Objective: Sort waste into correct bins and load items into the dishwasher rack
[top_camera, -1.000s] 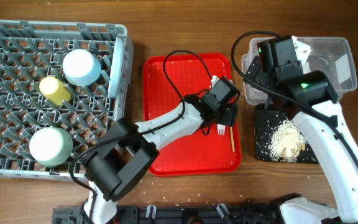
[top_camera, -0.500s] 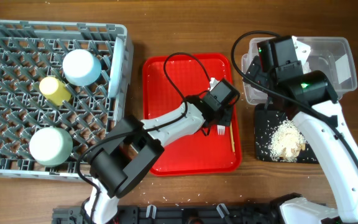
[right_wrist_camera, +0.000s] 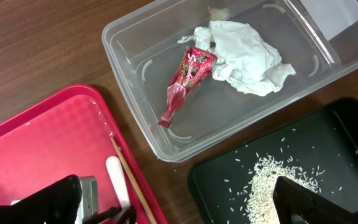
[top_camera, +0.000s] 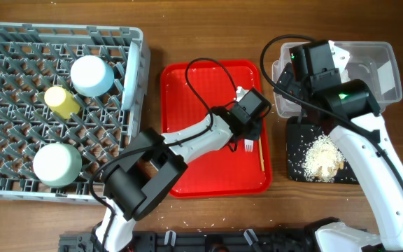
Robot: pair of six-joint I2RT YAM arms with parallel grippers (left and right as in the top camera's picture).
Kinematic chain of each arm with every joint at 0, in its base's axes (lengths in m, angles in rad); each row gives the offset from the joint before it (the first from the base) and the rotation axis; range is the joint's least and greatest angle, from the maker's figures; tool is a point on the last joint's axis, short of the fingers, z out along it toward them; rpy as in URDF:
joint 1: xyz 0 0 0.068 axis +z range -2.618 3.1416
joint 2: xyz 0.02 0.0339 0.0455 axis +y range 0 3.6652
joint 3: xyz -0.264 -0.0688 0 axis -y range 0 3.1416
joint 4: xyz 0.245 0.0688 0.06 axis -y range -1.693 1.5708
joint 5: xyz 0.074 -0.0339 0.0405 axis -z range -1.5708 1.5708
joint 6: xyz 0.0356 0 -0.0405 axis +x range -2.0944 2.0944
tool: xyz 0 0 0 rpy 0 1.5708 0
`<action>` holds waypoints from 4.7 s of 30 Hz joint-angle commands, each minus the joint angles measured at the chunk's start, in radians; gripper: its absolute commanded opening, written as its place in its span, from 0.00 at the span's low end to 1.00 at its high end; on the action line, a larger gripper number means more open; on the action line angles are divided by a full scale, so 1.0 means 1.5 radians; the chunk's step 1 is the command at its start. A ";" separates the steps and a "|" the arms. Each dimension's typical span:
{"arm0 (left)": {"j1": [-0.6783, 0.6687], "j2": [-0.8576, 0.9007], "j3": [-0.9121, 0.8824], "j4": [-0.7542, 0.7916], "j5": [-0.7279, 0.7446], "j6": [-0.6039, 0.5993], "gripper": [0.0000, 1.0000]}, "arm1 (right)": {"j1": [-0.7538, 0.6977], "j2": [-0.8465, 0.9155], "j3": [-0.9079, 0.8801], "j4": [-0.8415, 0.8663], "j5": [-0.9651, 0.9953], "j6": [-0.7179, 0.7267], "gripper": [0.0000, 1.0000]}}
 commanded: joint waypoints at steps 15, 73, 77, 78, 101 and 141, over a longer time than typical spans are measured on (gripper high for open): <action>0.000 0.032 -0.009 -0.067 -0.046 -0.002 0.21 | 0.000 -0.002 0.010 0.002 -0.004 0.008 1.00; 0.353 -0.546 -0.009 -0.356 -0.110 0.283 0.04 | 0.000 -0.002 0.010 0.002 -0.004 0.008 1.00; 0.483 -0.601 -0.009 -0.349 -0.073 0.337 0.04 | 0.000 -0.002 0.010 0.002 -0.004 0.008 1.00; 0.510 -0.601 -0.009 -0.349 -0.071 0.348 0.04 | 0.000 -0.002 0.010 0.002 -0.004 0.008 1.00; 0.666 -0.230 -0.009 -0.298 0.060 0.523 0.86 | 0.000 -0.002 0.010 0.002 -0.004 0.008 1.00; 0.402 -0.467 0.044 -0.356 0.122 0.133 1.00 | -0.001 -0.002 0.010 0.002 -0.006 0.008 1.00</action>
